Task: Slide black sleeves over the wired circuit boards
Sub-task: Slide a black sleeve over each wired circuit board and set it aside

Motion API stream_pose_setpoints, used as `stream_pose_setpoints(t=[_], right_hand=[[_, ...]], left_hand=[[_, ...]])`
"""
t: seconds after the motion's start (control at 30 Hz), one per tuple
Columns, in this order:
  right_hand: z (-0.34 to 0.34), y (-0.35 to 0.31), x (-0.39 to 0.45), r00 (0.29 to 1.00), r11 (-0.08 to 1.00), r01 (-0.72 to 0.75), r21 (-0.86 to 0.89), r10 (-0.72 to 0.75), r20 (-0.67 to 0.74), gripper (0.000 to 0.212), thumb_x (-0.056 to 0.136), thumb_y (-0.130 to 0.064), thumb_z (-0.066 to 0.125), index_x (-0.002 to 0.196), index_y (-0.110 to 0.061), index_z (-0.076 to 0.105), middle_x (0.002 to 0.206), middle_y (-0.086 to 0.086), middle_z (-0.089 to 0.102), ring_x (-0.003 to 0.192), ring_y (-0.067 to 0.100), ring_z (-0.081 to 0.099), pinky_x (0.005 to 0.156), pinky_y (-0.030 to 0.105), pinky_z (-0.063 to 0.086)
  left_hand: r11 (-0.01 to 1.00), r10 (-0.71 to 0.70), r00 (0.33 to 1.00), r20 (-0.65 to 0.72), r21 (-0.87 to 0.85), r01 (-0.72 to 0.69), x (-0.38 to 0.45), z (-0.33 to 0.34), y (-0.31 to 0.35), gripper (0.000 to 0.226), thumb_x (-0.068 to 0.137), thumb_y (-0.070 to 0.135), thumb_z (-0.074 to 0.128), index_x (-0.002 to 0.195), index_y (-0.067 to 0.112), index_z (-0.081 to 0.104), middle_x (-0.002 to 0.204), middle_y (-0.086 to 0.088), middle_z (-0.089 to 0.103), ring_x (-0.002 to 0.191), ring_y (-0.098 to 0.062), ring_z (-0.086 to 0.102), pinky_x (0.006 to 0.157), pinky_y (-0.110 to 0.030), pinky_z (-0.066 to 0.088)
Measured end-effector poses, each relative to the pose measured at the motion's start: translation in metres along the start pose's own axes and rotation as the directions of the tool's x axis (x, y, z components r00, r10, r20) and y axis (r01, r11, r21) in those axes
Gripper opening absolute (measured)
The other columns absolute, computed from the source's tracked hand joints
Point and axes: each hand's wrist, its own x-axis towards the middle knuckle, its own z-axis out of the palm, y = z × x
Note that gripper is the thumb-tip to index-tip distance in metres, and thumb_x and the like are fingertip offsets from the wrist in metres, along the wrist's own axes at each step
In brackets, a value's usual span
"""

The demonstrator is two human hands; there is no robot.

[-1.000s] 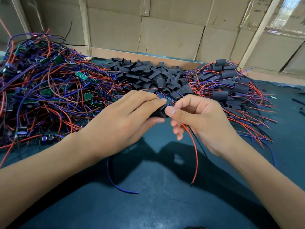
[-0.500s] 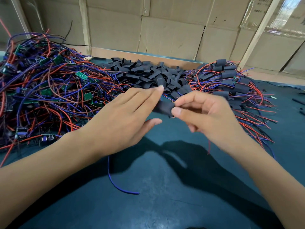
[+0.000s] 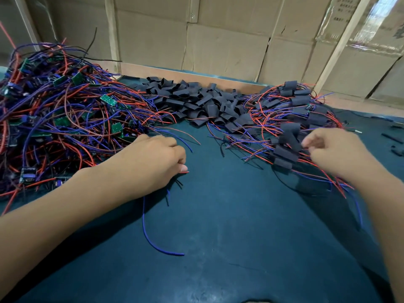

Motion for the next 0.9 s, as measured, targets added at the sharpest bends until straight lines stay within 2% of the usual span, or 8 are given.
stream_pose_setpoints(t=[0.1, 0.2, 0.3, 0.43, 0.6, 0.73, 0.83, 0.9], right_hand=[[0.005, -0.019, -0.005, 0.997, 0.997, 0.029, -0.072, -0.034, -0.069, 0.034, 0.082, 0.001, 0.055, 0.092, -0.027, 0.071, 0.101, 0.007, 0.065, 0.105, 0.037, 0.060, 0.101, 0.052, 0.045], [0.012, -0.050, -0.023, 0.923, 0.935, 0.343, 0.090, -0.317, -0.219, 0.025, 0.089, -0.002, 0.061, 0.099, -0.021, 0.074, 0.105, 0.004, 0.070, 0.098, 0.023, 0.066, 0.097, 0.040, 0.049], [0.025, -0.085, -0.054, 0.800, 0.763, 0.578, 0.291, -0.600, -0.018, 0.007, 0.090, -0.023, 0.075, 0.096, -0.022, 0.077, 0.089, -0.012, 0.075, 0.085, 0.002, 0.068, 0.085, 0.017, 0.050], [0.053, -0.105, -0.073, 0.672, 0.702, 0.663, 0.260, -0.711, 0.206, 0.032, 0.086, -0.045, 0.077, 0.080, -0.014, 0.073, 0.074, -0.006, 0.066, 0.073, 0.014, 0.060, 0.073, 0.034, 0.047], [0.059, -0.100, -0.068, 0.771, 0.719, 0.484, 0.498, -0.620, 0.145, 0.026, 0.088, -0.041, 0.075, 0.080, -0.016, 0.079, 0.071, 0.002, 0.068, 0.066, 0.022, 0.058, 0.067, 0.038, 0.045], [0.061, -0.101, -0.070, 0.802, 0.688, 0.315, 0.654, -0.561, 0.204, 0.031, 0.079, -0.055, 0.077, 0.087, -0.025, 0.078, 0.068, -0.013, 0.063, 0.061, 0.009, 0.046, 0.060, 0.021, 0.037], [0.065, -0.105, -0.075, 0.820, 0.607, 0.201, 0.769, -0.533, 0.208, 0.029, 0.080, -0.048, 0.080, 0.084, -0.019, 0.079, 0.070, 0.012, 0.063, 0.064, 0.015, 0.047, 0.067, 0.032, 0.038], [0.065, -0.106, -0.075, 0.837, 0.561, 0.168, 0.811, -0.515, 0.183, 0.014, 0.086, -0.030, 0.080, 0.083, -0.016, 0.080, 0.071, 0.008, 0.071, 0.059, 0.013, 0.056, 0.067, 0.032, 0.047]], left_hand=[[0.995, 0.071, 0.995, -0.066, -0.070, -0.076, 0.000, 0.000, 0.002, 0.030, 0.104, 0.051, 0.038, 0.116, 0.036, 0.060, 0.108, 0.012, 0.056, 0.112, -0.013, 0.055, 0.099, -0.036, 0.039], [0.966, 0.147, 0.956, -0.252, -0.169, -0.193, -0.004, 0.004, 0.002, 0.024, 0.101, 0.049, 0.049, 0.110, 0.038, 0.069, 0.101, 0.012, 0.063, 0.104, -0.015, 0.058, 0.092, -0.037, 0.042], [0.877, 0.141, 0.855, -0.499, -0.339, -0.342, -0.005, 0.010, 0.008, 0.018, 0.089, 0.034, 0.074, 0.105, 0.026, 0.077, 0.083, 0.012, 0.065, 0.081, -0.013, 0.058, 0.078, -0.030, 0.048], [0.662, -0.035, 0.887, -0.461, -0.675, -0.325, -0.006, 0.012, 0.022, 0.041, 0.082, 0.030, 0.081, 0.120, 0.031, 0.064, 0.081, 0.016, 0.069, 0.075, 0.001, 0.060, 0.073, -0.010, 0.044], [0.498, -0.103, 0.884, -0.456, -0.793, -0.351, -0.008, 0.009, 0.024, 0.045, 0.086, 0.023, 0.078, 0.126, 0.033, 0.061, 0.087, 0.019, 0.075, 0.087, -0.006, 0.071, 0.082, -0.017, 0.051], [0.171, -0.128, 0.916, -0.380, -0.918, -0.357, -0.006, 0.004, 0.024, 0.047, 0.085, 0.018, 0.078, 0.128, 0.031, 0.062, 0.091, 0.002, 0.078, 0.096, -0.015, 0.074, 0.092, -0.030, 0.056], [-0.014, -0.106, 0.932, -0.347, -0.937, -0.350, -0.006, 0.002, 0.024, 0.049, 0.084, 0.016, 0.075, 0.130, 0.022, 0.061, 0.096, -0.006, 0.078, 0.098, -0.020, 0.074, 0.090, -0.029, 0.057], [-0.041, -0.089, 0.929, -0.359, -0.931, -0.363, -0.006, 0.001, 0.024, 0.046, 0.087, 0.013, 0.070, 0.132, 0.019, 0.060, 0.101, -0.005, 0.078, 0.099, -0.018, 0.073, 0.089, -0.024, 0.054]])
